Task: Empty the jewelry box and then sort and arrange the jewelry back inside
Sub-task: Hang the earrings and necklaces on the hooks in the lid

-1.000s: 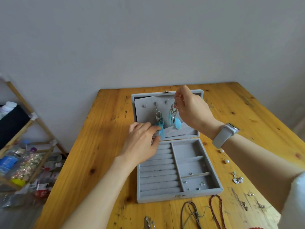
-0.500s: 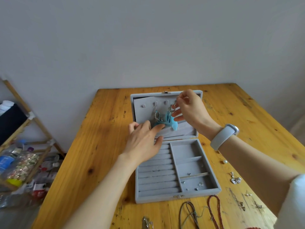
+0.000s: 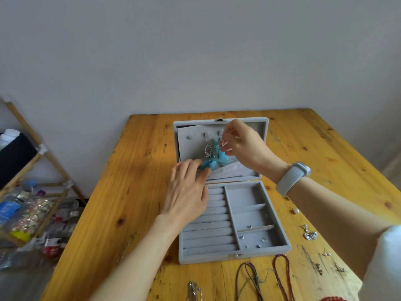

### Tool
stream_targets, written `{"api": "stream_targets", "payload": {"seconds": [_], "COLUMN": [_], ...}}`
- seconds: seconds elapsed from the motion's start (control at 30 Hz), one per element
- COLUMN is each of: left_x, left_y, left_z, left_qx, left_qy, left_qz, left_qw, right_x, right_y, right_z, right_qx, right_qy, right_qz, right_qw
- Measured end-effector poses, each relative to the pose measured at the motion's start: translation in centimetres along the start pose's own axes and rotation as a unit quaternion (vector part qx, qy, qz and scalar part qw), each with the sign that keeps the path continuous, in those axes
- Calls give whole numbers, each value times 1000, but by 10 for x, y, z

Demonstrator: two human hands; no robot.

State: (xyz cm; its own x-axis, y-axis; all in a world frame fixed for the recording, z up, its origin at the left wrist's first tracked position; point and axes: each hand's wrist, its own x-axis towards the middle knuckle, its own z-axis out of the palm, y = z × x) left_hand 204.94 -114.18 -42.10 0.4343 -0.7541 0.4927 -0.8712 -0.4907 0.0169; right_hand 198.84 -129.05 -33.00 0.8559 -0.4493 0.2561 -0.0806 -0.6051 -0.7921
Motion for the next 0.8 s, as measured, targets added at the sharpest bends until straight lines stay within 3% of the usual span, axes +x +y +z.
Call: {"api": "stream_targets", "payload": {"seconds": [0.1,0.3,0.43,0.57,0.67,0.8], "left_x": [1,0,-1,1,0,-5], "left_y": [2,3,3,3,2,-1], "left_z": [-1,-1,-1,2,5,8], "left_qx": [2,-24,-19,-11,2,13], "left_qy": [-15,4,12,-2,1,9], "left_qz": [-6,-3,3,-5,2,18], "left_qw": [1000,1000,1000,1000,1000,1000], "right_x": [-2,6,8,3,2,9], "right_y": [5,4,-1,3,6,3], "right_z": [1,0,-1,8,18,30], "right_qx": [-38,-13,-31,-184,-135,-21], "right_qy": [-38,-30,-85,30,115,164], "right_qz": [0,22,43,-24,-25,45], "right_qw": [999,999,995,982,984,985]}}
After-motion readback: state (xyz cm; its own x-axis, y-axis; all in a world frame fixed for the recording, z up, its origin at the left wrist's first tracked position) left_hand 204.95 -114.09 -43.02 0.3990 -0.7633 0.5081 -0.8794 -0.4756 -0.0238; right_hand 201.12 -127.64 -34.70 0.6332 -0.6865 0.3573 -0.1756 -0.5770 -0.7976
